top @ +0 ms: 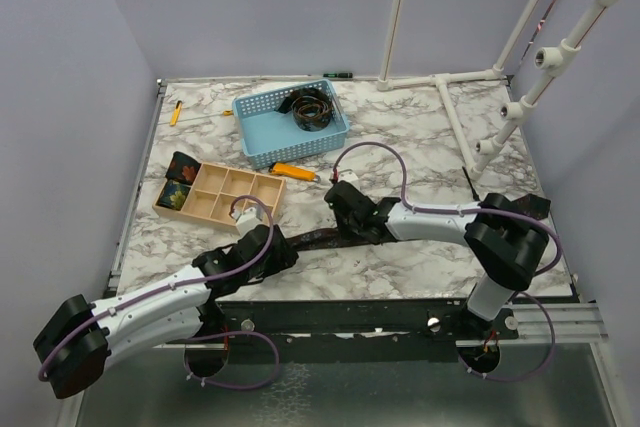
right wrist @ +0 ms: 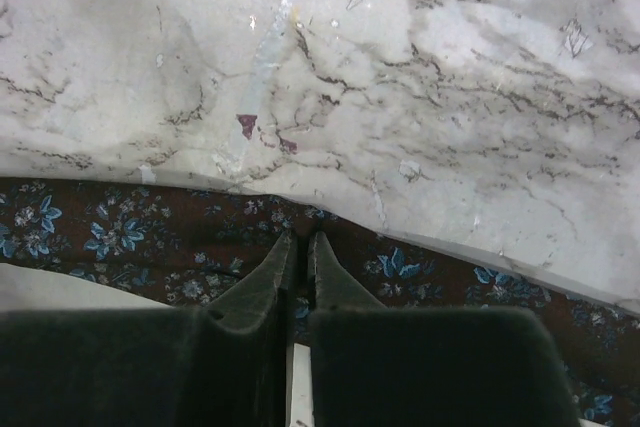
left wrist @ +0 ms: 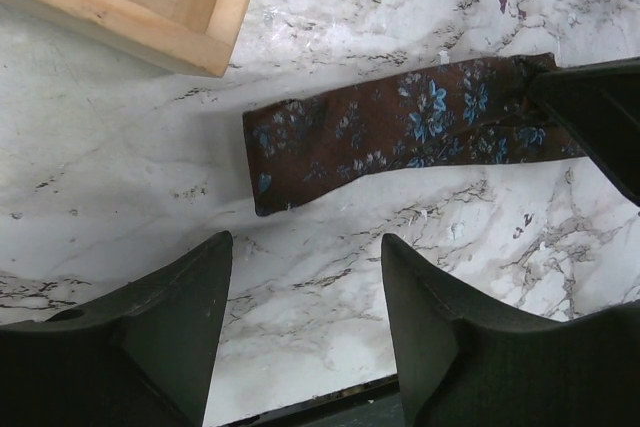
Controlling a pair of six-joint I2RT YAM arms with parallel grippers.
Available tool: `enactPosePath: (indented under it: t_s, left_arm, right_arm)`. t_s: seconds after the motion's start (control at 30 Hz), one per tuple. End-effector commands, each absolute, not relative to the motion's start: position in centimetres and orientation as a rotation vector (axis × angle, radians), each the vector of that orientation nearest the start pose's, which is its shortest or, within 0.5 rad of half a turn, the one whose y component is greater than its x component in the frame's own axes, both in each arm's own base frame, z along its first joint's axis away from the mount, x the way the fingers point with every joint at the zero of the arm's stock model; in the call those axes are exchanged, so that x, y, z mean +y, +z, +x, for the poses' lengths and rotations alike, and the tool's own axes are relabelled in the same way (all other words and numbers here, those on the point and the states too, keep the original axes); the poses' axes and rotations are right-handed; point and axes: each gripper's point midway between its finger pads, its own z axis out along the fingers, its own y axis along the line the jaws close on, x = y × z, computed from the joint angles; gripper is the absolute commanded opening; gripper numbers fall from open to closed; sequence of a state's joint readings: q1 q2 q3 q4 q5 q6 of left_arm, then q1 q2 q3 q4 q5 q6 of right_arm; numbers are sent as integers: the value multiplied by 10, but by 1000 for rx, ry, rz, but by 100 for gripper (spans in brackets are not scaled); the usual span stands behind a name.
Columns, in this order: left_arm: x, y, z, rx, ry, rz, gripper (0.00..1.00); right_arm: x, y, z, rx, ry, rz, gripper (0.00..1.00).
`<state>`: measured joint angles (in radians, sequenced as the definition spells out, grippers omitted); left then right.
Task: Roll the ties
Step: Flatten out the tie at the center of the board.
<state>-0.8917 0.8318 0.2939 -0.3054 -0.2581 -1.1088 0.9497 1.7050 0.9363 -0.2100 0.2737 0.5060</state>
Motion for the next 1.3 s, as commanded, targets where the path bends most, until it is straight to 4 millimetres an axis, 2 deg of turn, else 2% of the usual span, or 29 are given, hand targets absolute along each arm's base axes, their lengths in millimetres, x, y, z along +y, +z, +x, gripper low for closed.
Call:
enactPosePath:
  t_s: [0.0, 0.2, 0.3, 0.5, 0.9, 0.97, 1.07, 1.13, 1.2, 1.27]
  left_arm:
    - [-168, 21, 154, 2442, -566, -424, 63]
    - [-164, 24, 158, 2408, -567, -459, 63]
    - [-164, 28, 160, 2391, -575, -470, 63]
    - [-163, 30, 162, 2383, -562, -472, 63]
    - [-156, 28, 159, 2391, -525, -470, 63]
    - [-155, 27, 159, 2391, -519, -469, 62]
    - [-153, 26, 160, 2389, -510, -469, 61]
    - [-153, 30, 161, 2384, -510, -468, 59]
    - [-154, 38, 163, 2372, -515, -462, 55]
    - [-156, 50, 166, 2355, -528, -451, 50]
  right_arm:
    - [281, 27, 233, 2494, 186, -445, 2]
    - [277, 51, 228, 2451, 228, -418, 1]
    - [280, 56, 221, 2450, 262, -435, 1]
    - [287, 39, 204, 2492, 292, -499, 1]
    - [297, 20, 205, 2521, 317, -440, 2]
    - [297, 20, 206, 2517, 313, -426, 10]
    - [292, 25, 209, 2506, 292, -389, 32]
    - [287, 33, 209, 2488, 292, -360, 43]
    - [281, 44, 209, 2471, 287, -339, 48]
    - [273, 53, 208, 2452, 285, -316, 49]
